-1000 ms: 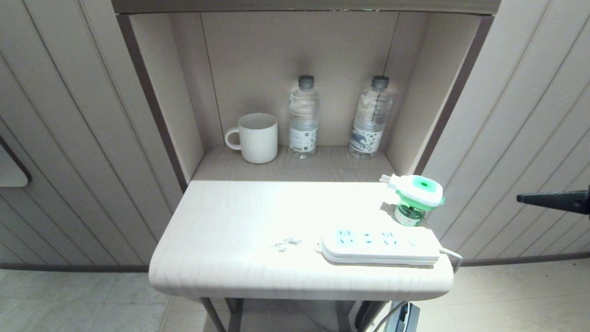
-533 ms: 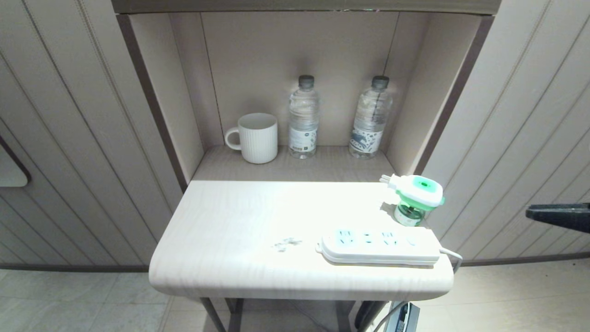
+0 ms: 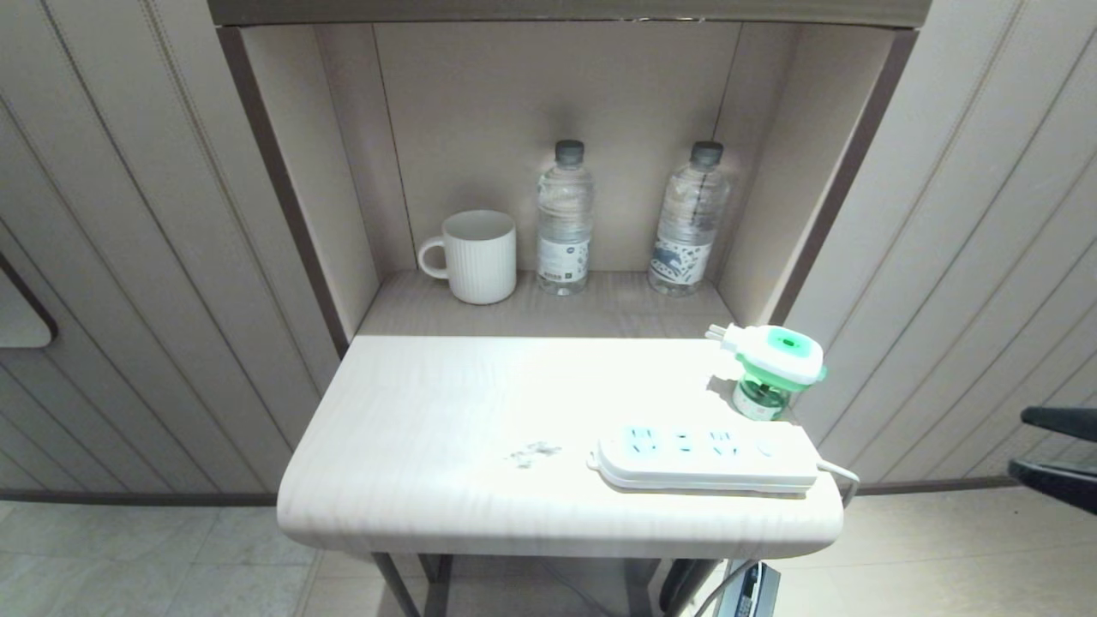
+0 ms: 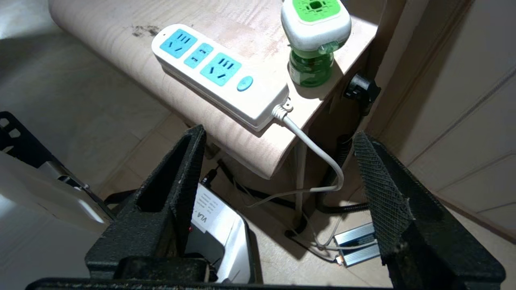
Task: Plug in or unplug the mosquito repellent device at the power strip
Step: Pick up the mosquito repellent liquid
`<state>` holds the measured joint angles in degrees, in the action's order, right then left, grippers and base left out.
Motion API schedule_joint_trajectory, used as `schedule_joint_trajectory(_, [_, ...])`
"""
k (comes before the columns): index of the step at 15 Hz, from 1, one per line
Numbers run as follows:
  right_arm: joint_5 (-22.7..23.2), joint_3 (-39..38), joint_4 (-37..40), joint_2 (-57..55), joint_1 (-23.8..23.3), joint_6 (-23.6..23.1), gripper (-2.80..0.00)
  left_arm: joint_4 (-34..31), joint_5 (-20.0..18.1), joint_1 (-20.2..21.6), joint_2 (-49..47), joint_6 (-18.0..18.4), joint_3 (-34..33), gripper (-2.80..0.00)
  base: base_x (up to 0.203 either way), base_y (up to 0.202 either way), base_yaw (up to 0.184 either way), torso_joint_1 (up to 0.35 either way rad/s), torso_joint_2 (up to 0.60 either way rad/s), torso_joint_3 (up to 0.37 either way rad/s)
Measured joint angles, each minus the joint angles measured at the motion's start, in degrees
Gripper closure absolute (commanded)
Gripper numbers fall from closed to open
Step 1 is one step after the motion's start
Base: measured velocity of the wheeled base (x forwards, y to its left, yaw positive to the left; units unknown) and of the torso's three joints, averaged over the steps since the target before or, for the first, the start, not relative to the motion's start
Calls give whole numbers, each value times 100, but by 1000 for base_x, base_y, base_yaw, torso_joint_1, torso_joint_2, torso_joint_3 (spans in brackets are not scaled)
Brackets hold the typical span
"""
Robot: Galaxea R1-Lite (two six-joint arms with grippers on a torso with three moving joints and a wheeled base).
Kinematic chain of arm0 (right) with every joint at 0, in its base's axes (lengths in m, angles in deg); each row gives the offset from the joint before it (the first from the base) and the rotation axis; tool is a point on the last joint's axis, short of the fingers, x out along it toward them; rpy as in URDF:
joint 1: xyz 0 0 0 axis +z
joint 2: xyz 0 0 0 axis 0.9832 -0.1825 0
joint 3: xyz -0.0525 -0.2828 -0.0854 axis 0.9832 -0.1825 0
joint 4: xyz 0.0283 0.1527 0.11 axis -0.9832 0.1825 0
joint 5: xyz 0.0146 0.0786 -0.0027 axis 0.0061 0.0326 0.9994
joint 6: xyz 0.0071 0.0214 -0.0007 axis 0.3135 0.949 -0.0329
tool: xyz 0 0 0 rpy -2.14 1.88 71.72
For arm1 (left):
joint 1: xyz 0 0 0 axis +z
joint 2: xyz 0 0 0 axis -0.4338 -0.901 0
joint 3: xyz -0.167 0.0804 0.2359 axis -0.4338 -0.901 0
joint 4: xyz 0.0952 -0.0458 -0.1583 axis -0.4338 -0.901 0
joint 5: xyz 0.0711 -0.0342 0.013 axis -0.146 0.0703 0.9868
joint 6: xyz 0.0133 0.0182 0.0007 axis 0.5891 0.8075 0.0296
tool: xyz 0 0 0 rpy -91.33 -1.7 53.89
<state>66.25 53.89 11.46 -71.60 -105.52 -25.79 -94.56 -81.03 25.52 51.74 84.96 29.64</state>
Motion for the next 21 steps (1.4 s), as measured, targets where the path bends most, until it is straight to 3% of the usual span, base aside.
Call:
schedule_joint_trajectory(3, [-445,-101,-150,278,623,391,-280,-2,0,0,0,3,0,0,0,0,0,0,0,0])
schedule_joint_trajectory(5, [-1030,-271,-382,467,1054,783,-280,0,1,0,0,5,0,0,0,0,0,0,0,0])
schedule_joint_trajectory(7, [-1781,-359,-702,581,1928,1274,-280,0,1,0,0,4,0,0,0,0,0,0,0,0])
schedule_joint_trajectory(9, [-3101,-442,-1305,610,3201,1951,-280,0,0,0,0,3,0,0,0,0,0,0,0,0])
schedule_joint_trajectory(11, [-4821,-525,-2098,560,4561,2544,-280,1,0,-4,0,1,0,0,0,0,0,0,0,0])
schedule_joint_trajectory(14, [-6933,-585,-2778,329,5986,3040,-280,0,1,0,0,3,0,0,0,0,0,0,0,0])
schedule_joint_trajectory(16, [-7755,-380,-2894,-8,6255,3168,-280,0,0,0,0,1,0,0,0,0,0,0,0,0])
schedule_joint_trajectory(21, [-8304,16,-3017,-668,6349,3189,-280,0,1,-2,0,-2,-2,0,0,0,0,0,0,0])
